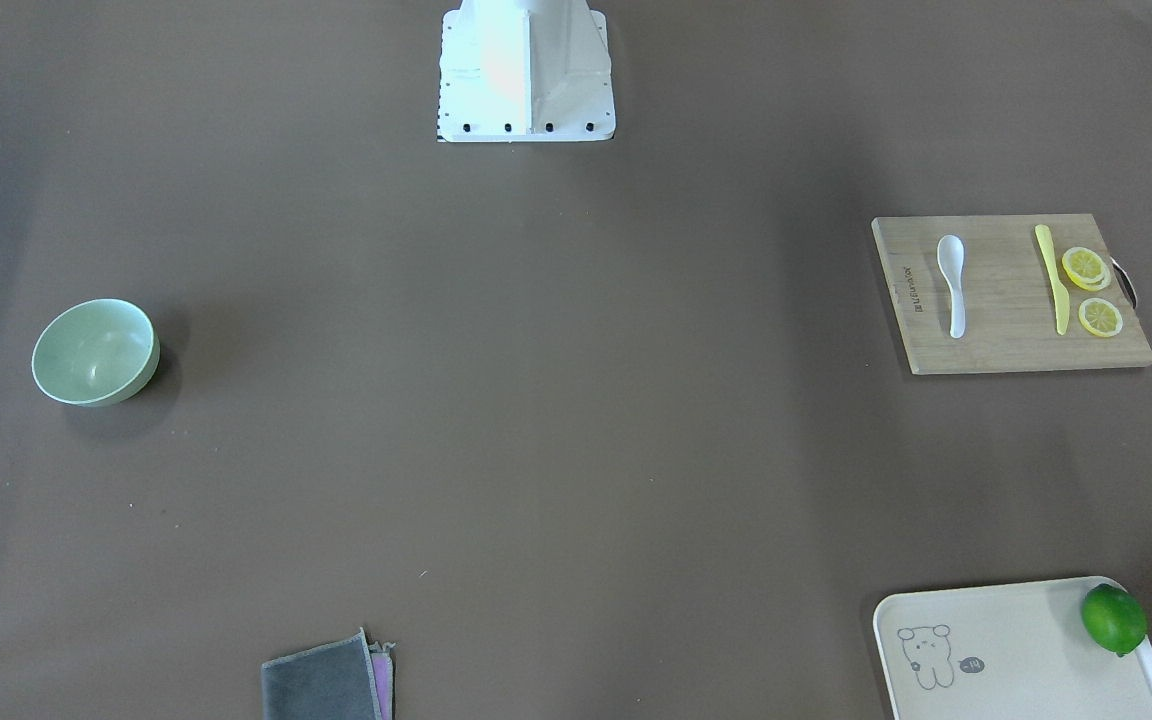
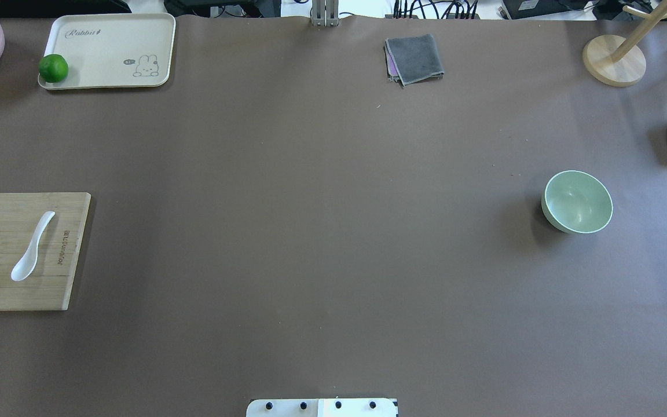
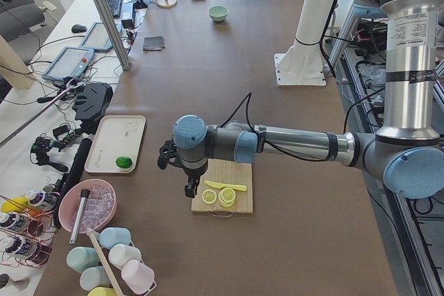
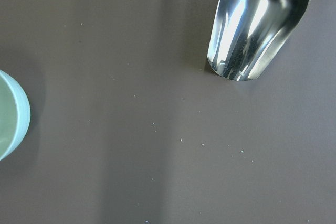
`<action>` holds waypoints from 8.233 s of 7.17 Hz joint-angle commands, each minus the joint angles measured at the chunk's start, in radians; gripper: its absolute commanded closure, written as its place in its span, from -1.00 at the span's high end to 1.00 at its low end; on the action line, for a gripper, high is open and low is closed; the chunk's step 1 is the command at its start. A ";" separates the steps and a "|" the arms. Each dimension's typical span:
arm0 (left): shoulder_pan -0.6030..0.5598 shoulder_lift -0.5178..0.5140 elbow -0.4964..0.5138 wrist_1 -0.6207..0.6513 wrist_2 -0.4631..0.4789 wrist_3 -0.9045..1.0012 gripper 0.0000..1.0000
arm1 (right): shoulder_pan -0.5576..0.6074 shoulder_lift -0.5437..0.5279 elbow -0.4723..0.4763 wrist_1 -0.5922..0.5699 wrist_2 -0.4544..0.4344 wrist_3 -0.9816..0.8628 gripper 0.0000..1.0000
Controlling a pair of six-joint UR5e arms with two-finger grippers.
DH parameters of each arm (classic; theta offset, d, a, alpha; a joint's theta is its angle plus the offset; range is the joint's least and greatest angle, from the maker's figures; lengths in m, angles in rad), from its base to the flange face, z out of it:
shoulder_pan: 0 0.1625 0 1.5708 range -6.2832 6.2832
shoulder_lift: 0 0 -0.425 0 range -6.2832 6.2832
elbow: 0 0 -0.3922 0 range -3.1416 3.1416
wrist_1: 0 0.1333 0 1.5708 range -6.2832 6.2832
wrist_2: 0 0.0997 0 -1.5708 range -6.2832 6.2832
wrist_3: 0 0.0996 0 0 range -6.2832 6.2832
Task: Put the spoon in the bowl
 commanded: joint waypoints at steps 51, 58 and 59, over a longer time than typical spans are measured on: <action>0.305 -0.073 -0.088 -0.167 -0.005 -0.522 0.96 | -0.940 0.536 -0.020 0.497 -0.351 1.466 -1.00; 0.534 -0.065 0.052 -0.426 0.101 -0.670 0.89 | -1.072 0.683 -0.090 0.379 -0.502 1.520 -1.00; 0.548 -0.060 0.052 -0.426 0.122 -0.668 0.86 | -1.074 0.684 -0.092 0.383 -0.502 1.519 -0.72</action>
